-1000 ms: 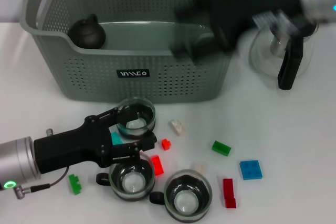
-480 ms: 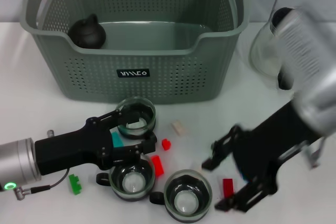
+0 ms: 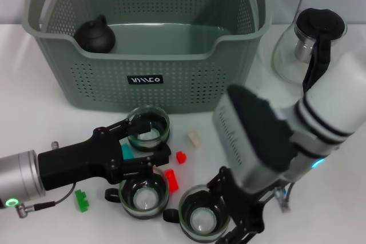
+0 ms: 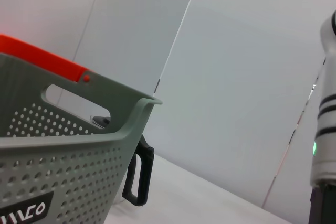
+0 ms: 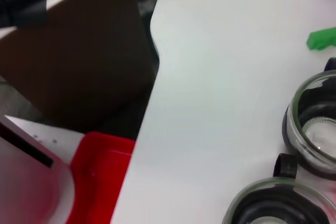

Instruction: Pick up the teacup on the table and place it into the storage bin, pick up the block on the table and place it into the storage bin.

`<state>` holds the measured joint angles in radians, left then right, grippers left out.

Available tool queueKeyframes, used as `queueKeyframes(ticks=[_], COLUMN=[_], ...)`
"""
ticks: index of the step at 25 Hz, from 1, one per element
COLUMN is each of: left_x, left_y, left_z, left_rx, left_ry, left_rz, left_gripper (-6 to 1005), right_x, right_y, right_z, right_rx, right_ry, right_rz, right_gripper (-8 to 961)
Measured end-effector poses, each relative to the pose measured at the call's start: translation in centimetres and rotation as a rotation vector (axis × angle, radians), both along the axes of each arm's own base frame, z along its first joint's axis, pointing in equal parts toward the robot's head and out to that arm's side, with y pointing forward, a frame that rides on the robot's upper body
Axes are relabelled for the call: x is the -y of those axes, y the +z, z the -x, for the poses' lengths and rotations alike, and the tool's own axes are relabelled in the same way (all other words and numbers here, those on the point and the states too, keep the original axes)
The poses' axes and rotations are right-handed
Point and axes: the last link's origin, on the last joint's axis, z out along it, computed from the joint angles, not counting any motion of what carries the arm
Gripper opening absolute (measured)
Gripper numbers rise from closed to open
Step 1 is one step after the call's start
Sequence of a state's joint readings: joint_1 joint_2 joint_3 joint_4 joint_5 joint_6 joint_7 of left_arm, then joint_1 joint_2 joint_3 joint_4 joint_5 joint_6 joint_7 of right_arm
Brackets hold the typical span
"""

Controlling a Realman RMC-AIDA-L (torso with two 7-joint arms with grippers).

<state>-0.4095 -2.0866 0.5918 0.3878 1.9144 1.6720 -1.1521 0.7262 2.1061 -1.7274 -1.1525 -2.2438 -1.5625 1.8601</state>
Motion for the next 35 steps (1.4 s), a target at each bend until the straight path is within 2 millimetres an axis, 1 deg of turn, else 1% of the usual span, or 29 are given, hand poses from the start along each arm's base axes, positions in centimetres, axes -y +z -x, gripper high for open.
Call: queueKeyframes(ticks=[3, 12, 16, 21, 26, 35], left_x=[0.0, 0.1, 0.1, 0.1, 0.1, 0.1], left_y=[-0.1, -0.2, -0.2, -0.2, -0.2, -0.2], left_z=[0.0, 0.0, 0.0, 0.0, 0.0, 0.0], left_rx=[-0.001, 0.002, 0.002, 0.002, 0.002, 0.001], left_ry=[0.001, 0.002, 0.002, 0.002, 0.003, 0.005], left_rz=[0.001, 0.002, 0.003, 0.004, 0.004, 0.003], left_gripper=[916, 911, 908, 905, 902, 897], right_x=[0.4, 1.5, 1.7, 1.5, 1.6, 1.9], right_y=[-1.0, -2.8, -3.2, -3.1, -3.0, -2.6], right_z=[0.0, -0.3, -0.4, -0.7, -0.6, -0.8], right_rx=[0.015, 0.048, 0.058, 0.090, 0.091, 0.102], right_ry=[0.040, 0.113, 0.118, 0.101, 0.101, 0.086], right_rz=[0.000, 0.015, 0.015, -0.008, -0.005, 0.018], right_gripper=[746, 724, 711, 695, 456, 216])
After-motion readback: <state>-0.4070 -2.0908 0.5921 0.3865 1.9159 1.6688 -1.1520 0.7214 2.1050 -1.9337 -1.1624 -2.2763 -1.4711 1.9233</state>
